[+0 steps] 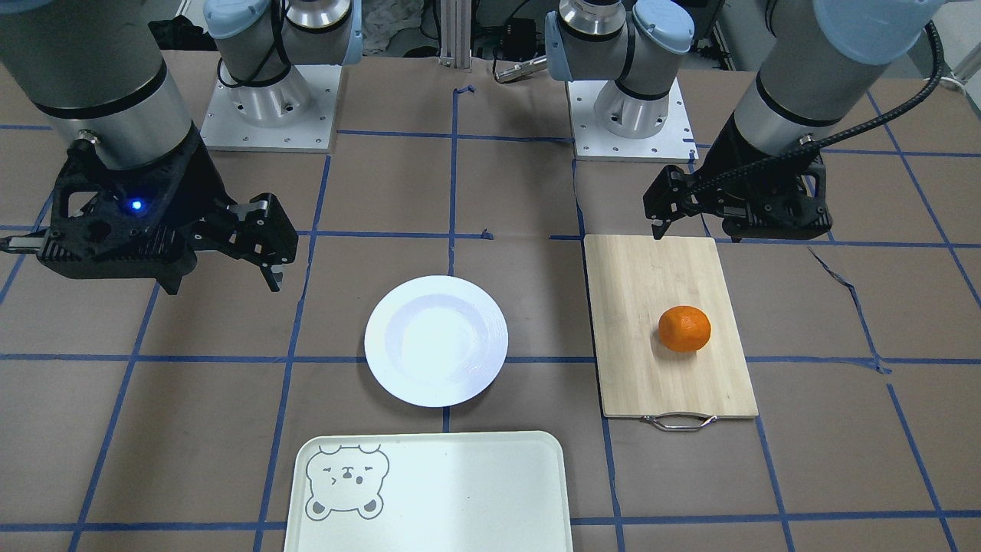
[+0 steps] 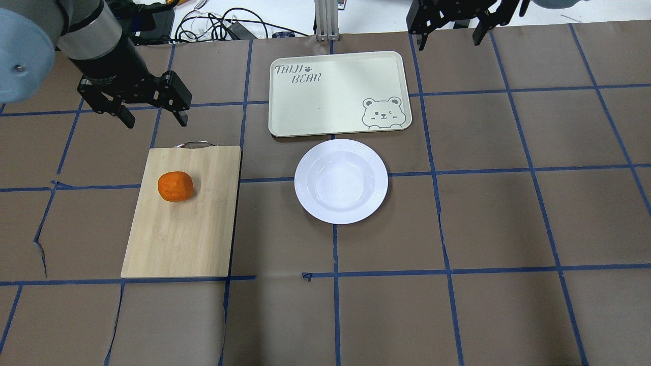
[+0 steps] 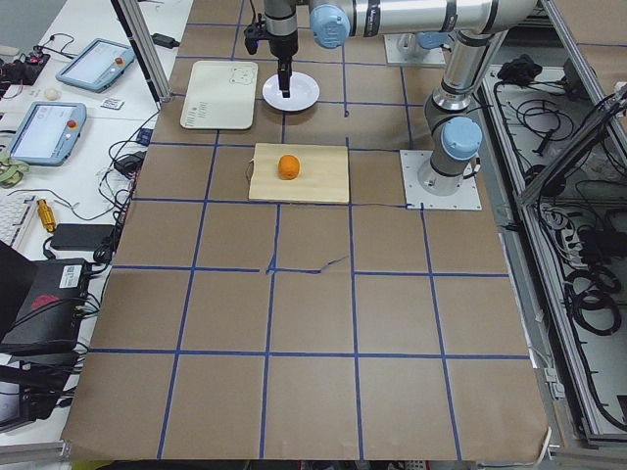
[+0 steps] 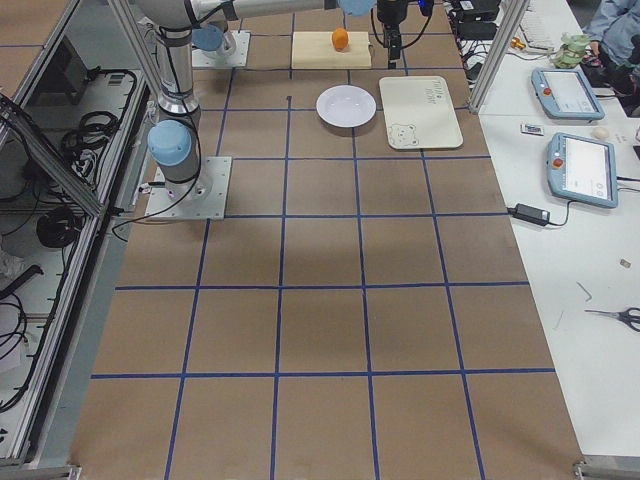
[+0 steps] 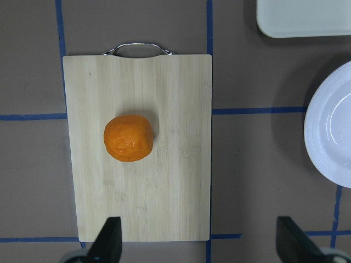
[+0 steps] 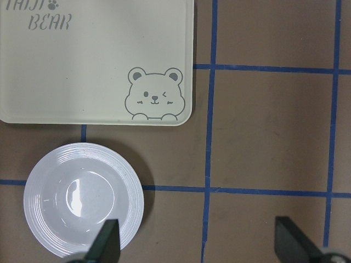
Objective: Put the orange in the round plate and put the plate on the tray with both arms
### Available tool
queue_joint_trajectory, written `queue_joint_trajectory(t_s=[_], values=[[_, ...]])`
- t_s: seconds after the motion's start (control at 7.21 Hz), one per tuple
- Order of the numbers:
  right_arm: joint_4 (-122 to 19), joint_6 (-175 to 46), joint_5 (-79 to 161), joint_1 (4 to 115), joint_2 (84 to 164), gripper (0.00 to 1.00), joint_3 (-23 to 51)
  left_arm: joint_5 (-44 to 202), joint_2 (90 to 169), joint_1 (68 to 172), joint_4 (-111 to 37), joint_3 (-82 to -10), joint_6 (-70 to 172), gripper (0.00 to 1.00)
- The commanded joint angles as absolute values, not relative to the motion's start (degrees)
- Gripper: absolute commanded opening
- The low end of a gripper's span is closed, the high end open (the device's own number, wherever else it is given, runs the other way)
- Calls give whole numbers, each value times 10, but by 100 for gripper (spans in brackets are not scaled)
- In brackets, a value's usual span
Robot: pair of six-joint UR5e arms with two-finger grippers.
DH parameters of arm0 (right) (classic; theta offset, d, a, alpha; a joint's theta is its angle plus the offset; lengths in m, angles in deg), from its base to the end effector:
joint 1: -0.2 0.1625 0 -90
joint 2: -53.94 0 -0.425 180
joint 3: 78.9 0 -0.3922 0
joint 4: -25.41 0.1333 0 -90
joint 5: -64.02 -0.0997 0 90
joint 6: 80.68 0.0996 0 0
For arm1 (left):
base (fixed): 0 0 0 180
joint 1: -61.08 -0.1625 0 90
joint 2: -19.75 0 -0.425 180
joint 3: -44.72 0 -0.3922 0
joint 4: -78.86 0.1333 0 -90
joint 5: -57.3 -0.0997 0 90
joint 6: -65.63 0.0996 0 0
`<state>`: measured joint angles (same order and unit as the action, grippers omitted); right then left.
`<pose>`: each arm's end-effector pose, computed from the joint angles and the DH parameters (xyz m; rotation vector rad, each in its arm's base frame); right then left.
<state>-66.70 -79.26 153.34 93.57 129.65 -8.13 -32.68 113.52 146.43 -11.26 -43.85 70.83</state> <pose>0.1699 -0.5979 0.5215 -0.0542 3.1183 -0.1912 -0.0911 -0.5243 0.4668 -0.0150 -3.1368 -0.0671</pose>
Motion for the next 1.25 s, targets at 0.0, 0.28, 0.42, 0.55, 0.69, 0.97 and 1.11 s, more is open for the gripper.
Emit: queue_joint_trajectory(t_s=[0.0,0.28,0.42,0.55,0.69,0.97,1.11], values=[[-657,-789,1534,928,1294,100,-79,-323,1135,1464,-112,-439,708,100],[-647,-788,1535,928,1294,100,-78,-322,1135,1464,-112,-438,708,100],[-623,-787,1534,929,1295,100,-76,-322,1135,1464,-112,-438,708,100],[-595,-787,1533,929,1296,100,-76,-323,1134,1464,-112,-438,708,100],[-597,-787,1532,931,1299,100,-75,-322,1134,1464,-112,-439,708,100],[-601,-787,1533,931,1298,100,-76,-322,1135,1459,-107,-443,709,100],[-601,-788,1533,931,1298,100,-76,-323,1133,1462,-108,-443,709,100]])
